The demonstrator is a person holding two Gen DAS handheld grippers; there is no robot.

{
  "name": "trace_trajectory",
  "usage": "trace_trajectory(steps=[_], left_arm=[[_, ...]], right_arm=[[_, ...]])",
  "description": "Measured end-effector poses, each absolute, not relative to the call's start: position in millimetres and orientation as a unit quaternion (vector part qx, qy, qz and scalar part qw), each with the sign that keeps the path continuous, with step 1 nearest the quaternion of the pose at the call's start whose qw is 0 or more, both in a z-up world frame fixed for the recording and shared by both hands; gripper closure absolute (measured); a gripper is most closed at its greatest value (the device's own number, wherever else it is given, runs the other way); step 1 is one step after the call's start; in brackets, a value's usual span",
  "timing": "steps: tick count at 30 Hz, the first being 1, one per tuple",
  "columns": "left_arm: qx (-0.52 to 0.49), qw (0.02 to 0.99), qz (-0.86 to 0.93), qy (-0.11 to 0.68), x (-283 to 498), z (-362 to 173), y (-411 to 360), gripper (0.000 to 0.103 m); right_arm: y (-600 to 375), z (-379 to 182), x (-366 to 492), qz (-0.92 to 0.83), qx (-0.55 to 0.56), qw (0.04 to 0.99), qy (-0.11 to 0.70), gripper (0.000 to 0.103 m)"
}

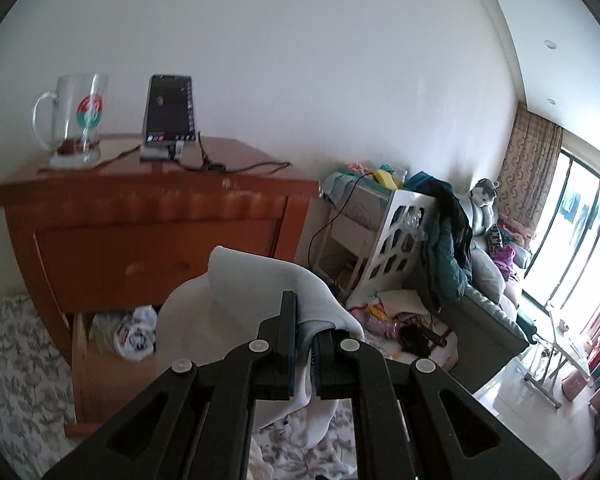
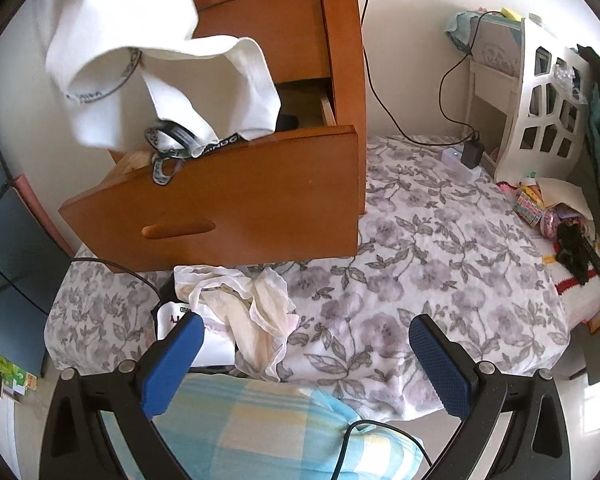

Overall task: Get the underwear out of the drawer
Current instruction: 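Carry the white shirt over to the clothes pile on the bed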

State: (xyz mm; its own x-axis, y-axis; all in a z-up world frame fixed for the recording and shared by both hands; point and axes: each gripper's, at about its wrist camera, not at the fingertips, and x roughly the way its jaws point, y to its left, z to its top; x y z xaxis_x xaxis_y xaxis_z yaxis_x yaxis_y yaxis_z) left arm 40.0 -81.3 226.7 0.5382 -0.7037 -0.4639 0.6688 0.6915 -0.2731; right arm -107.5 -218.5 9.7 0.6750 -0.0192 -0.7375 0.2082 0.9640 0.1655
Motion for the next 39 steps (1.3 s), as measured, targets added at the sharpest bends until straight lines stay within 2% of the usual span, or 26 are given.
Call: trace_trajectory(steps=[16, 26, 39], left_arm=[[-0.085, 0.879, -0.308, 0.353, 0, 133, 30, 0.097], [-0.084, 0.916, -0.283, 0.272, -21, 196, 79, 0.097], [-0.062, 0.933, -0.32, 0.153, -44, 282, 73, 0.097]], right_arm=[[-204, 8, -107, -0.055, 0.1, 0.907, 0.405, 0.0], [-195, 14, -108, -0.052, 0.089, 0.91, 0.402, 0.0], [-198, 17, -109, -0.057, 0.093, 0.911, 0.397, 0.0]])
